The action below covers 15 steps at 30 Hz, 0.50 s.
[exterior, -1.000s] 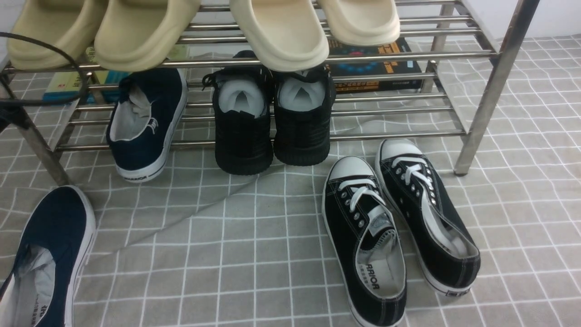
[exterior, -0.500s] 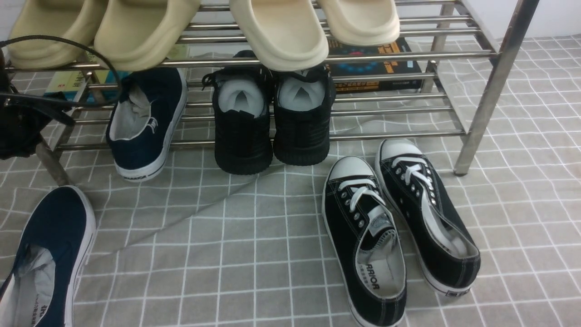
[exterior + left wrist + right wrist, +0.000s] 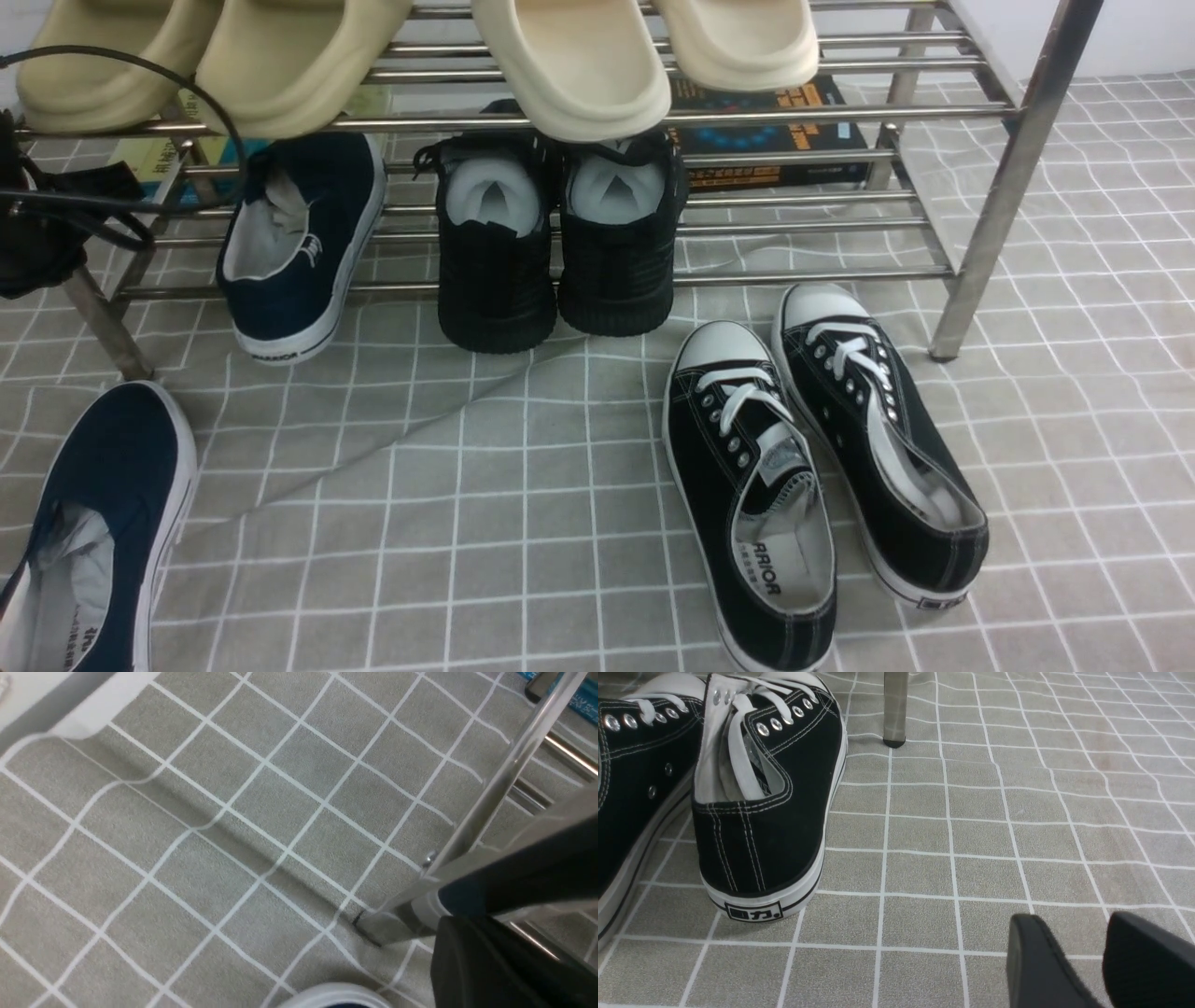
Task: Take the shoes off the shelf with your hand from the grey coffee tablecloth.
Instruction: 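Grasp the leftmost shoe on the bottom shelf of the shoe rack with the left gripper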
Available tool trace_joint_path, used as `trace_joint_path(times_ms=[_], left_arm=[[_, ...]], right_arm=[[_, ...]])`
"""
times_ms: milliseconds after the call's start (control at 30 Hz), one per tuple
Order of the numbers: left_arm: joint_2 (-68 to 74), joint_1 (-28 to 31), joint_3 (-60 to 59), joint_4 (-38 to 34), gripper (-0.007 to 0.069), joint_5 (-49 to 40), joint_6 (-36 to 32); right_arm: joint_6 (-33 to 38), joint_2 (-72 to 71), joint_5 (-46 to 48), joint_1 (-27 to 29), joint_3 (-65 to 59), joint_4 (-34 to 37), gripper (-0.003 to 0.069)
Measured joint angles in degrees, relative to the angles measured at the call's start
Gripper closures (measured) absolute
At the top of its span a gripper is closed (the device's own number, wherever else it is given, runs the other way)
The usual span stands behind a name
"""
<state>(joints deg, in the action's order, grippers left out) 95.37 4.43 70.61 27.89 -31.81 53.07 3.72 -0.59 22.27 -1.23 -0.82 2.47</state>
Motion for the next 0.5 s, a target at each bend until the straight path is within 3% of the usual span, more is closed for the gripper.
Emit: trace_joint_path(times_ms=[133, 267, 367, 433, 467, 500], left_arm=[[-3.9, -0.9, 0.0, -2.3, 0.0613, -5.7, -1.3], [-7.7, -4.6, 0.3, -6.7, 0.0578, -12.7, -6.9], [-8.0, -8.3, 0.4, -11.4, 0.0513, -14.3, -9.2], [-7.1, -10.4, 0.4, -16.6, 0.0417, -13.9, -9.5], [-7.0, -10.5, 0.4, -17.0, 0.0417, -13.9, -9.5], [-6.3, -10.6, 0.4, -19.4, 0.0347, -13.1, -8.5]], right_arm=[[0.0, 0.0, 0.0, 0.0, 0.0, 0.0, 0.0420], [0.0, 0.0, 0.0, 0.0, 0.0, 0.0, 0.0420], [0.0, 0.0, 0.0, 0.0, 0.0, 0.0, 0.0420], [0.0, 0.0, 0.0, 0.0, 0.0, 0.0, 0.0420], [0.0, 0.0, 0.0, 0.0, 0.0, 0.0, 0.0420], [0.0, 0.0, 0.0, 0.0, 0.0, 0.0, 0.0420]])
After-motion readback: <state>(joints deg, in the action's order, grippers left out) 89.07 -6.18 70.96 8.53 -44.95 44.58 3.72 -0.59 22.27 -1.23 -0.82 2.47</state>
